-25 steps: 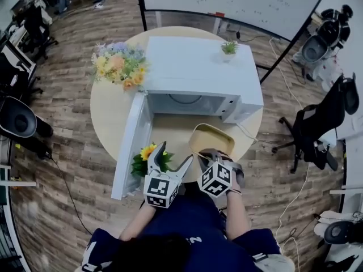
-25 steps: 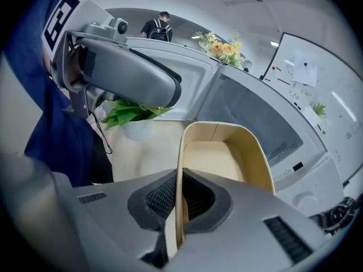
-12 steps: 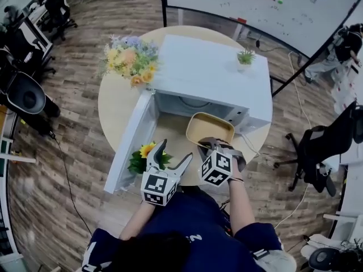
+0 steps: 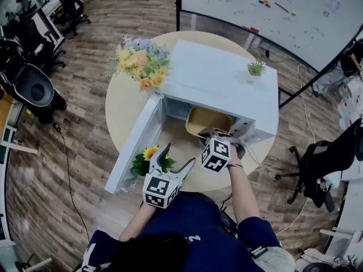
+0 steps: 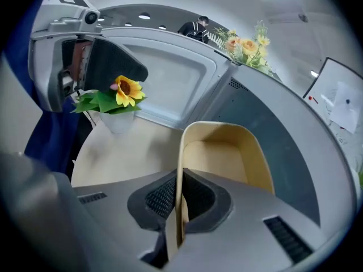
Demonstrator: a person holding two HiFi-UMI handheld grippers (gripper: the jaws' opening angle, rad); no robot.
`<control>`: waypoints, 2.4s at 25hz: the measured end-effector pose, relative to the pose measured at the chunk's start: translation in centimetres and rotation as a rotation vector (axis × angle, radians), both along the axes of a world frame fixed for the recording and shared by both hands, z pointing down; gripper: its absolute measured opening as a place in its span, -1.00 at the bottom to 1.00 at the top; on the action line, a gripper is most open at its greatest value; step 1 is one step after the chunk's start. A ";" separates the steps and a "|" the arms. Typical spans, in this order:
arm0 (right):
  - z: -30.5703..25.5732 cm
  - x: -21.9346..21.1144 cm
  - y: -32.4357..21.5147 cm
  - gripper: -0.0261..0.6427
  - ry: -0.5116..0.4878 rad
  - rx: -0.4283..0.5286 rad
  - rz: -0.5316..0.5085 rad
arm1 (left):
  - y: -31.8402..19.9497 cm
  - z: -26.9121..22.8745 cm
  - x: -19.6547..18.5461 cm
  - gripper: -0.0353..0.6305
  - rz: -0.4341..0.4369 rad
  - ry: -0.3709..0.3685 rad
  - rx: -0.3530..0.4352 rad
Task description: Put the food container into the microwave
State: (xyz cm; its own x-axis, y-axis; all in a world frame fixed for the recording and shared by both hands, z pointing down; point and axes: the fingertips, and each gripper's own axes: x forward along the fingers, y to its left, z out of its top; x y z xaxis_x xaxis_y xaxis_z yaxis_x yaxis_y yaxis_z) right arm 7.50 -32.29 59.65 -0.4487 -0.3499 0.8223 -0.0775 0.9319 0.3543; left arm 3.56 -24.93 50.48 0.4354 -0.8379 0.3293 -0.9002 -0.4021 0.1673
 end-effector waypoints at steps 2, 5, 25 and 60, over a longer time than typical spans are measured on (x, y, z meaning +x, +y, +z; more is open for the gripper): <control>0.5 -0.2 -1.1 -0.89 0.014 0.006 -0.005 | -0.2 0.1 0.0 0.28 0.001 0.013 -0.002; 1.0 -0.4 -2.8 -0.88 0.014 0.015 0.003 | -0.6 0.2 0.1 0.28 0.027 0.024 -0.001; 3.0 -2.9 -10.4 -0.88 0.035 0.098 0.021 | -2.1 0.5 -1.1 0.28 0.010 0.106 -0.031; 1.6 -2.8 -12.7 0.04 -0.130 0.168 0.215 | -1.9 0.4 -1.3 0.28 0.002 0.110 -0.036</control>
State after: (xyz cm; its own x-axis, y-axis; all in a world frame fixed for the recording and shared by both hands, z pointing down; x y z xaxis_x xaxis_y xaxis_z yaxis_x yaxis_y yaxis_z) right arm 4.67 -44.97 61.21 -0.4468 -0.5746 0.6857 -0.3215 0.8184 0.4763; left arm 2.23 -26.79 50.90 0.4720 -0.8256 0.3092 -0.8749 -0.3958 0.2789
